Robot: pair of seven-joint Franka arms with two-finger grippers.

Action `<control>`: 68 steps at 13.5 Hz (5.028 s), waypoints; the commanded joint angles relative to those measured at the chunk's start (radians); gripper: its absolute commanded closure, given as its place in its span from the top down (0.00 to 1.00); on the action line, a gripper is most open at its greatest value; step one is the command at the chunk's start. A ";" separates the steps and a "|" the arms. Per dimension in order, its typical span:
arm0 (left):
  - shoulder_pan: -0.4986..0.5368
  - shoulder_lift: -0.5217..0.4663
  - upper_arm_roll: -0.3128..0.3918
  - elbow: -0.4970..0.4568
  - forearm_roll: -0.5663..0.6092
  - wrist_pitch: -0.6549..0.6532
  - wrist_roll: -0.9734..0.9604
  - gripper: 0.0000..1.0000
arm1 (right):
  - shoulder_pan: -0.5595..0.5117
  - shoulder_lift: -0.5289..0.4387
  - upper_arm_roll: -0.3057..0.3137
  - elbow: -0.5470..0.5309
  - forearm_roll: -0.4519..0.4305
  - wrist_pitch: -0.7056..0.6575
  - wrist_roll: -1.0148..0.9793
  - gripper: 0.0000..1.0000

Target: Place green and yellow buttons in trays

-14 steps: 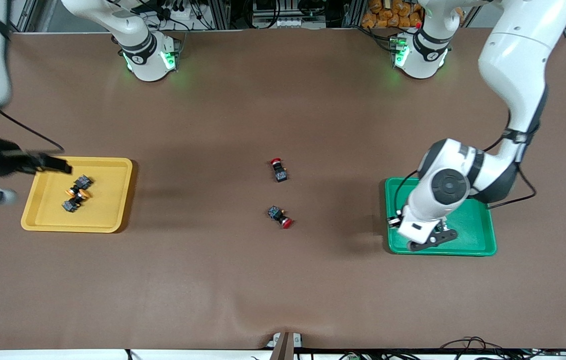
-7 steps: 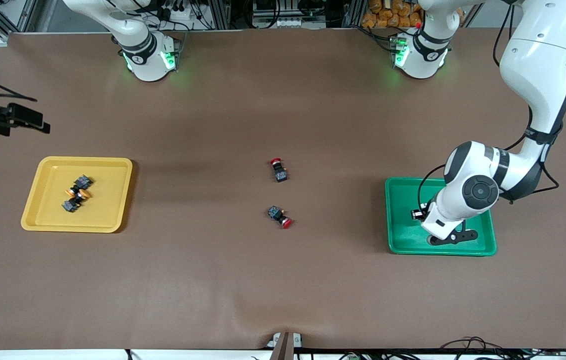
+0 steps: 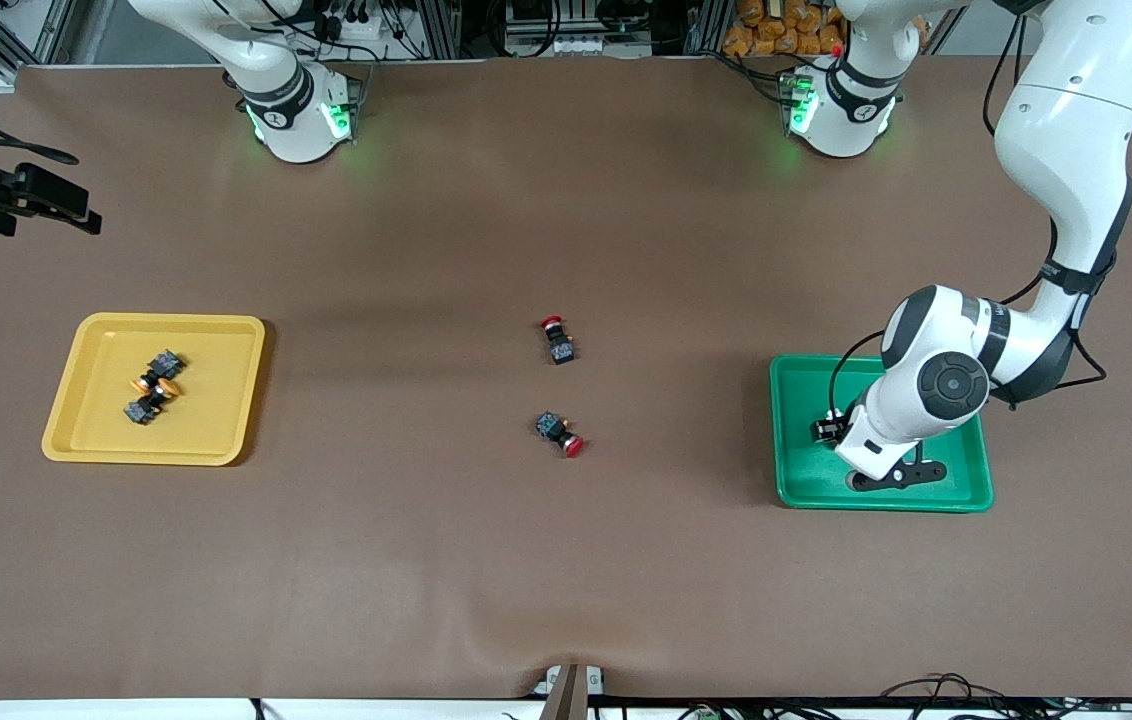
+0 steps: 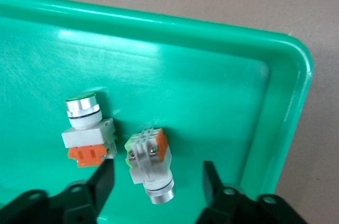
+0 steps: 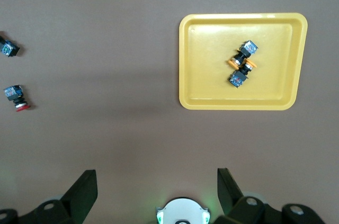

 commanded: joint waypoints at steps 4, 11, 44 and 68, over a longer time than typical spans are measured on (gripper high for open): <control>0.008 -0.144 -0.053 0.010 0.008 -0.061 -0.002 1.00 | -0.058 -0.030 0.061 0.006 -0.010 -0.004 0.032 1.00; 0.008 -0.204 -0.129 0.184 0.006 -0.334 -0.002 1.00 | -0.061 -0.022 0.058 0.009 -0.008 0.017 -0.009 1.00; -0.308 -0.818 0.454 0.047 -0.416 -0.713 0.440 1.00 | -0.074 -0.008 0.053 0.028 -0.008 0.076 -0.032 1.00; -0.293 -0.793 0.424 0.091 -0.407 -0.732 0.487 1.00 | -0.067 -0.008 0.053 0.026 -0.008 0.083 -0.032 1.00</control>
